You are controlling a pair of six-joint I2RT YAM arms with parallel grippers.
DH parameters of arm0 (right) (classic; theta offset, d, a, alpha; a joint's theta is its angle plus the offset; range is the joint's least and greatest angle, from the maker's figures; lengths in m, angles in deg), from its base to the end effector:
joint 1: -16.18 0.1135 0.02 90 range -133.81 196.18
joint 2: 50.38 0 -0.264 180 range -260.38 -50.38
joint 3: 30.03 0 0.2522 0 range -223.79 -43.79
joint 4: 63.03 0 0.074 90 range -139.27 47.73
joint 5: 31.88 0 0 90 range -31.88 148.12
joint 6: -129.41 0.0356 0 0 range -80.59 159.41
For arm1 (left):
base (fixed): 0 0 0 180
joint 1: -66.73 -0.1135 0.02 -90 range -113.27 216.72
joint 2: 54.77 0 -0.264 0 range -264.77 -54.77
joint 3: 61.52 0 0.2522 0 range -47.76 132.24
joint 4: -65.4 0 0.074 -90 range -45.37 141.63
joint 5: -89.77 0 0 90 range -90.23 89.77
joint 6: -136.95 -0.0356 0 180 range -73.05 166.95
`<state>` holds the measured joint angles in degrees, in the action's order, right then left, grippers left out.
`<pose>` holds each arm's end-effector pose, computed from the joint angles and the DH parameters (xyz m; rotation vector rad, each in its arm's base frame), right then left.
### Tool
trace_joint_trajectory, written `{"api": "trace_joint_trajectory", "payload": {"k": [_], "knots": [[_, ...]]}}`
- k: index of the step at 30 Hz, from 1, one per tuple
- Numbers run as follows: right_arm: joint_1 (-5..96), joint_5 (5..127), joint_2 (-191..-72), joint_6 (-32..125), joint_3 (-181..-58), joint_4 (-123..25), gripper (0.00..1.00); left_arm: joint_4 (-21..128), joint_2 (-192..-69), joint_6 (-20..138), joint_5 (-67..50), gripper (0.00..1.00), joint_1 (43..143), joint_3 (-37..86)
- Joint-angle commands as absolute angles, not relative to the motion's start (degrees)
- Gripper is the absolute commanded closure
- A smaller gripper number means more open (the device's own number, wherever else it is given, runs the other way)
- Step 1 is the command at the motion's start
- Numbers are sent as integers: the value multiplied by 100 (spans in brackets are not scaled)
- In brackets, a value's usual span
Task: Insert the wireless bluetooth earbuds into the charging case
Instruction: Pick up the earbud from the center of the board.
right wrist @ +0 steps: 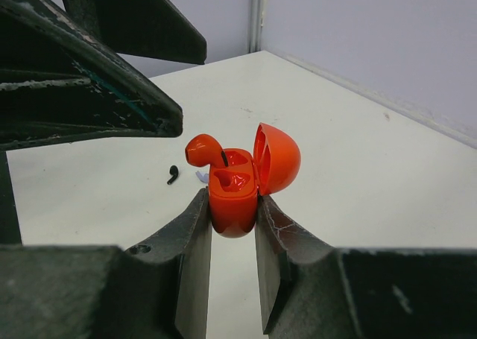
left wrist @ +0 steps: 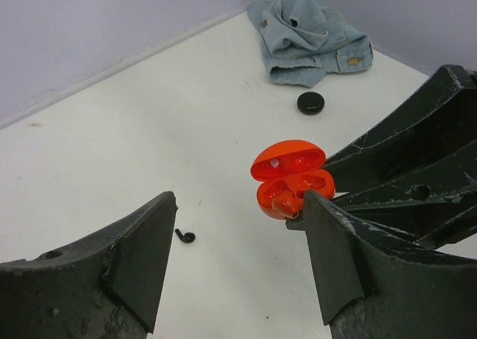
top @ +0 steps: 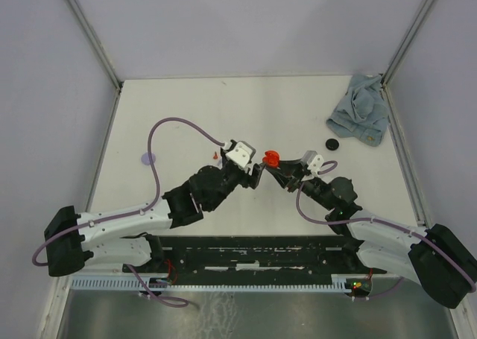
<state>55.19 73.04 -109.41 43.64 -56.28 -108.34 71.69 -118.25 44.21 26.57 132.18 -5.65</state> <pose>0.1512 0.1343 0.2268 -0.6310 1.2568 0.8064 0.1217 -0.2279 0.3139 0.5774 1.5051 -0.4789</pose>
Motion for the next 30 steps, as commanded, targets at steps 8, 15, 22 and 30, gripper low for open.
{"api": "trace_joint_trajectory", "payload": {"k": [8, 15, 22, 30], "knots": [[5539, 7246, -10874, 4385, -5677, -11065, 94, 6953, -12198, 4897, 3074, 24, 13216, -21], [5539, 7230, -10855, 4380, -5671, -11053, 94, 6862, -12194, 4909, 3246, 24, 13079, -91], [5538, 7232, -10855, 4389, -5675, -11045, 94, 6746, -12098, 5169, 3192, 24, 12733, -203], [5541, 6980, -10947, 4268, -5703, -10859, 95, 6144, -12165, 5906, 2917, 24, 12006, -111]]}}
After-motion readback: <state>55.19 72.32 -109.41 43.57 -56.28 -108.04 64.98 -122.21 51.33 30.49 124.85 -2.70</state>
